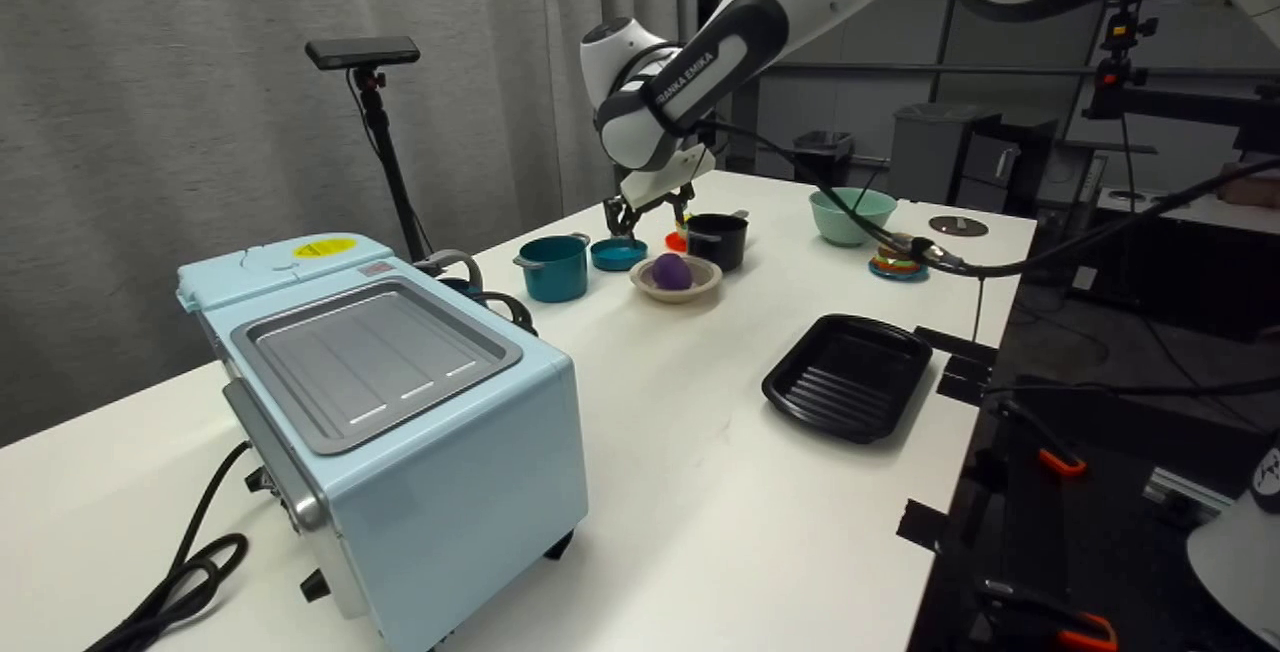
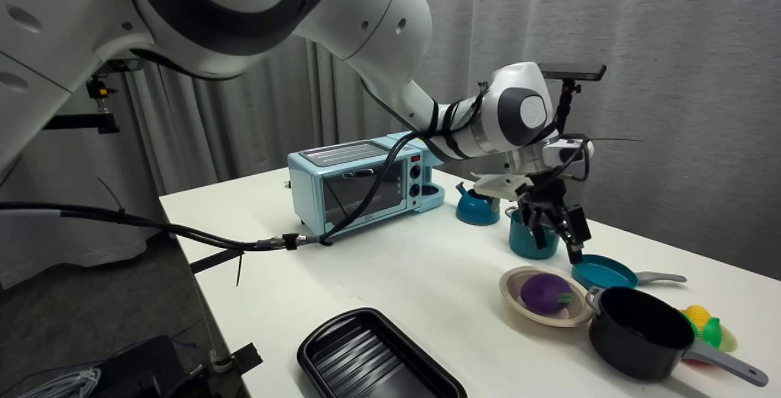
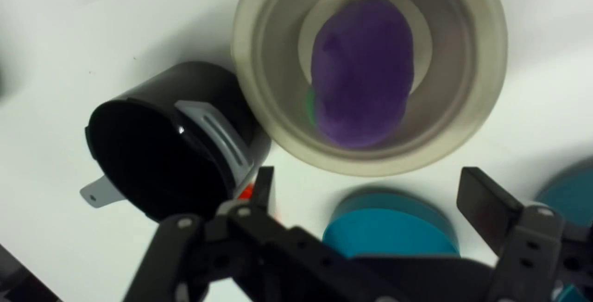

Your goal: Put the purple plush toy on the cream colored plate

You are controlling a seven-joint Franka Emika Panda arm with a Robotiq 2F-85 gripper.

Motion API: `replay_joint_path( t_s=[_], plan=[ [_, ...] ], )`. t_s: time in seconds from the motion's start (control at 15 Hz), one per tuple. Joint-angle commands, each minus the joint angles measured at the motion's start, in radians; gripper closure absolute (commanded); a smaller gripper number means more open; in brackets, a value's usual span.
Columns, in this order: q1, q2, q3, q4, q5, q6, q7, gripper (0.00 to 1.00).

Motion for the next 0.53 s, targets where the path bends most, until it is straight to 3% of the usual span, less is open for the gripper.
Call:
replay_joint_path(
  t_s=[0.0, 0.47],
  plan=[
    [-0.002, -0.077, 0.000, -0.042, 0.023, 0.020, 0.008, 0.00],
    [-0.005, -0.176, 0.001, -0.083, 0.015, 0.025, 0.001, 0.00]
  ],
)
